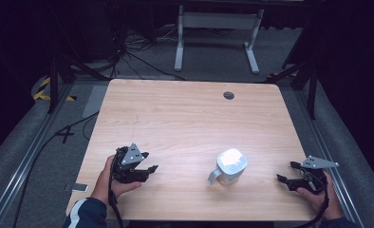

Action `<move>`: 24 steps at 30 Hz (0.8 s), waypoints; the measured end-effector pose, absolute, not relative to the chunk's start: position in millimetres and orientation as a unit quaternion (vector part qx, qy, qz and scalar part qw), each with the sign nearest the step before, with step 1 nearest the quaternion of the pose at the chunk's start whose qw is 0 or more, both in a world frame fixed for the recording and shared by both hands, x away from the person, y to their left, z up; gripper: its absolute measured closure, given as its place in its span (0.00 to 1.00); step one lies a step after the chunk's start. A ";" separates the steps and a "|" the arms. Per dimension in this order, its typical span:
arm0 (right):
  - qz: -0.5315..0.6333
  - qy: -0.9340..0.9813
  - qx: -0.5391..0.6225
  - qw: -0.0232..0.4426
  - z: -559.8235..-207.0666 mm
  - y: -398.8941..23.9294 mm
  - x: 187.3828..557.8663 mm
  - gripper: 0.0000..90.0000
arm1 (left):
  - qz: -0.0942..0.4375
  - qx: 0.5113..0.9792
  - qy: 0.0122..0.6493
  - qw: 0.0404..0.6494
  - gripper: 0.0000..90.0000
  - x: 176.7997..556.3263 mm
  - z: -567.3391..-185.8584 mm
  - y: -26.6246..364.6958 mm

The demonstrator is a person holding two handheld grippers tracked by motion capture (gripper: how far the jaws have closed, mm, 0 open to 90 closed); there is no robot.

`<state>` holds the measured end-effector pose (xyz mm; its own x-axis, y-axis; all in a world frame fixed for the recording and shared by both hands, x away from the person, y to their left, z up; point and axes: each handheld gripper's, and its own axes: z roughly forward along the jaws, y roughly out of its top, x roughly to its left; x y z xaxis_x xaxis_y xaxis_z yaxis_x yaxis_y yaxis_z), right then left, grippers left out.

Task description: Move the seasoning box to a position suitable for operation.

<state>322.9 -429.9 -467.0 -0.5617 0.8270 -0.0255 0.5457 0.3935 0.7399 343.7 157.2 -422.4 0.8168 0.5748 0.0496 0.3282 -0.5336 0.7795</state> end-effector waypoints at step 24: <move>0.352 0.811 0.423 0.200 -467.0 -429.9 322.9 0.18 | 0.127 0.864 0.117 0.473 1.00 343.4 -373.8 51.6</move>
<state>322.9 -429.9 -467.0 -0.5617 0.8269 -0.0262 0.5455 0.3940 0.7398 343.4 51.6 -373.8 0.9408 0.3213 0.1084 0.0819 -0.5255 0.8468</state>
